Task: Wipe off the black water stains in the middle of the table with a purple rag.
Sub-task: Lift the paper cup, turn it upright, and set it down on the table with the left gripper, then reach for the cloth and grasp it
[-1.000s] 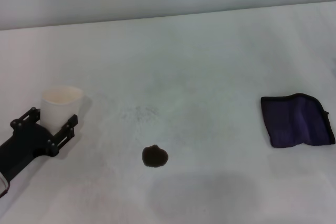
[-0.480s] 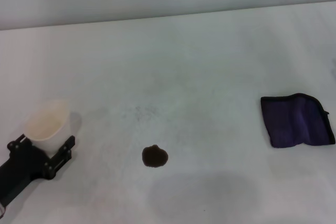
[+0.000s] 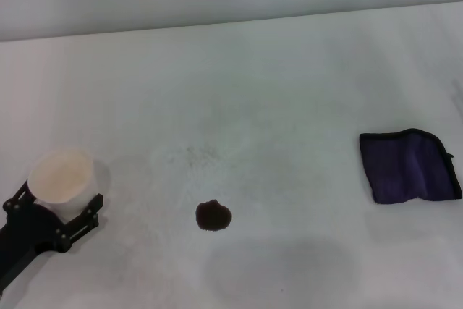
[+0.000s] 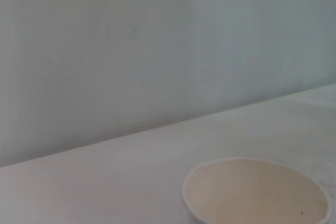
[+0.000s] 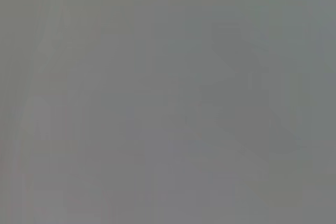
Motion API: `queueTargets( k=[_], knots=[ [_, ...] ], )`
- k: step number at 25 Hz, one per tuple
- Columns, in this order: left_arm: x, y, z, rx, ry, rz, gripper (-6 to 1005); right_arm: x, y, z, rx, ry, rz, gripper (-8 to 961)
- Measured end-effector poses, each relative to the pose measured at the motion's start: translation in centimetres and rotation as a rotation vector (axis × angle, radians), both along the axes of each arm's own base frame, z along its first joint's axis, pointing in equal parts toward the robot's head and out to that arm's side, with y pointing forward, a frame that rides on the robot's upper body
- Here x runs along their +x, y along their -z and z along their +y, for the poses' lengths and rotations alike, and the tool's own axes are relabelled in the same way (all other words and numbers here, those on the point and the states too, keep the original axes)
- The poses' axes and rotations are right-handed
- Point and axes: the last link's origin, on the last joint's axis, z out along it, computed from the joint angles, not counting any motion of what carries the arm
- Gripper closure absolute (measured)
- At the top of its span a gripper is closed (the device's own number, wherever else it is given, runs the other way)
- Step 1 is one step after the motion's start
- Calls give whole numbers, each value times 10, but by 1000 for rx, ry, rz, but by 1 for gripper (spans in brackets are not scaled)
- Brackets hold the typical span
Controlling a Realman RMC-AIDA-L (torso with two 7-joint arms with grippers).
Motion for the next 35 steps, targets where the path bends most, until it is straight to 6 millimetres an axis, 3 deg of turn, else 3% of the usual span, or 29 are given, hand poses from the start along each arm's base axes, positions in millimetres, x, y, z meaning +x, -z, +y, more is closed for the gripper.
queueTargets(
  k=[6, 18, 24, 30, 35],
  knots=[
    [-4, 0, -8, -2, -19, -2, 114, 0, -1, -1, 2, -1, -2, 291],
    [-23, -10, -62, 64, -86, -37, 114, 1, -3, -1, 7, -4, 31, 290],
    [-31, -30, -67, 214, -139, -51, 114, 16, -21, -13, -21, 4, 306, 290],
    [-32, -44, -58, 282, -127, -53, 113, 14, -48, 4, -270, -40, 672, 289],
    [-29, -47, -44, 293, -108, -52, 113, -9, -60, 29, -589, 24, 747, 289]
  ],
)
